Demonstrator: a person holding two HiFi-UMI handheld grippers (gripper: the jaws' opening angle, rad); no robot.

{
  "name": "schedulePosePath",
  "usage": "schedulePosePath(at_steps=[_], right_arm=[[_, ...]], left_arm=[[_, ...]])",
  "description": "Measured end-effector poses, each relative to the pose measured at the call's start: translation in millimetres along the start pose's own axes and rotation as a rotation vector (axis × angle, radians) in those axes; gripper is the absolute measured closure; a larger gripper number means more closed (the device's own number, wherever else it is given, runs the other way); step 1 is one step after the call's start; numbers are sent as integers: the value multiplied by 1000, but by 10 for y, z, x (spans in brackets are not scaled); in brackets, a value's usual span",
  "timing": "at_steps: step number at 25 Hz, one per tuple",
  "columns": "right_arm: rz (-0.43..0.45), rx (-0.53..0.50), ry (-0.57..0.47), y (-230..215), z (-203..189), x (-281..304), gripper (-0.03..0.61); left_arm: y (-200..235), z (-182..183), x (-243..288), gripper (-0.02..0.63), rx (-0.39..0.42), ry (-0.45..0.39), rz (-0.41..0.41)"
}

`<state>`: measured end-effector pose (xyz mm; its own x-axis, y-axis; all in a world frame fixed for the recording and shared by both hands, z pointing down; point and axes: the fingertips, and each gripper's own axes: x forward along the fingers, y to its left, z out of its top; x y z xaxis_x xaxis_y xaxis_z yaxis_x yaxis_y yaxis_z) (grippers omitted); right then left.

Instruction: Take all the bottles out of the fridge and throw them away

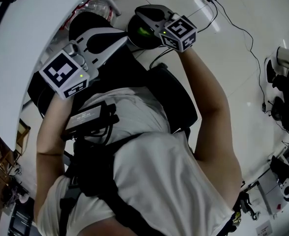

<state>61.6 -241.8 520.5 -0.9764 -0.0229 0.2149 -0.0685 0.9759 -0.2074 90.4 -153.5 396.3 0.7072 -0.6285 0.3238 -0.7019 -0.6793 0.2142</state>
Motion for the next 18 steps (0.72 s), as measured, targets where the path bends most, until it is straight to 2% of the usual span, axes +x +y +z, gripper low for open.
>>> schedulePosePath(at_steps=[4,7,10,15,18], right_arm=[[29,-106,-39,189,448,-76,578],[53,-154,-109,353,882,-149,578],[104,-220,-150,601,1301,-211,578],[196,-263,-167,1016,1827,-265,578],[250,-334,-241,1250,2162,-209,578]], left_arm=[[27,120,-161,603,9,-34,36],[43,240,-300,603,18,-67,64],[29,351,-452,603,37,-98,85],[-24,551,-638,603,46,-158,140],[-38,622,-811,603,49,-198,155]])
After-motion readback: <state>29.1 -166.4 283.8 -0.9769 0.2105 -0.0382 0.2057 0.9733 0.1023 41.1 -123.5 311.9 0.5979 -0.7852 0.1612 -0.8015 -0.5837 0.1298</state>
